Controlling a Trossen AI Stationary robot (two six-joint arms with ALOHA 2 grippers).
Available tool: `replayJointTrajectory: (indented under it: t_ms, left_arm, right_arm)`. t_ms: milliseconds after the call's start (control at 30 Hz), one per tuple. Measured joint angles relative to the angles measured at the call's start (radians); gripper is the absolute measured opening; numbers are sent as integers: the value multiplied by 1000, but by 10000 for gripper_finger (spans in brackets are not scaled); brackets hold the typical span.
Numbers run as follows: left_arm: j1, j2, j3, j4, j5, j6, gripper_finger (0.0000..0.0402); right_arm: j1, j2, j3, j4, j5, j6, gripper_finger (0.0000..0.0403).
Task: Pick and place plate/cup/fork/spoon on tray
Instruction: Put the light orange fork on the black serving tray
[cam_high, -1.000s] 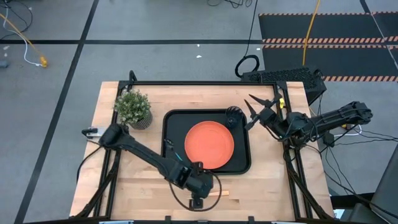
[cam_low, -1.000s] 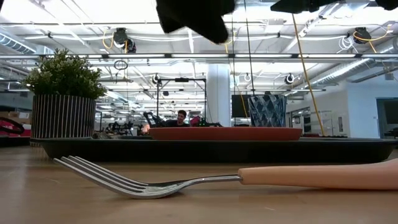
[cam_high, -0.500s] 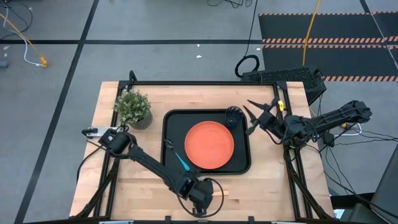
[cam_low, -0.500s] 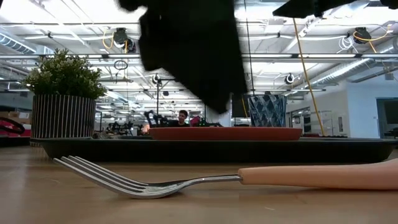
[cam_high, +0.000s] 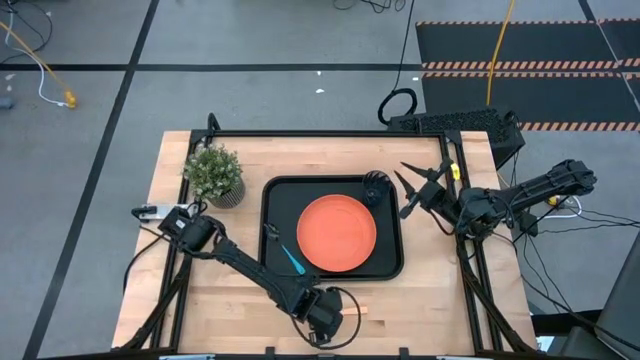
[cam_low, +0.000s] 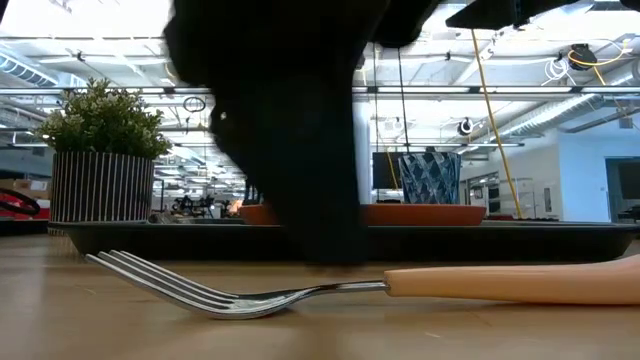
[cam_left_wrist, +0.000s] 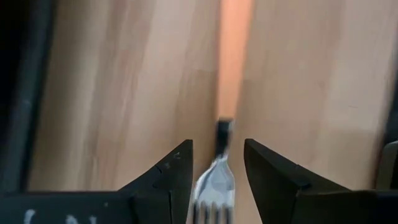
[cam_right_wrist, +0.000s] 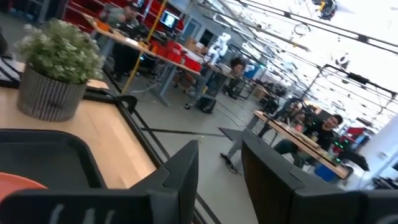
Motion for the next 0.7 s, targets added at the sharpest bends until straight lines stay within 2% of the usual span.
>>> replayJointTrajectory:
  t_ms: [133,400,467,633,700]
  left_arm:
    - [0,22,2,26,12,6,145]
    - [-2,30,2,0,-59,39,136]
    - [-1,31,2,-5,-64,57,113]
    - [2,31,2,-7,-47,92,21]
    - [3,30,2,-7,-28,95,16]
  right_arm:
    - [1,-3,0,-20,36,7,114]
    - [2,-8,0,-89,46,56,114]
    - [2,-7,0,-96,47,57,114]
    - [2,-8,0,-120,49,78,114]
    - [2,-8,0,-120,49,78,114]
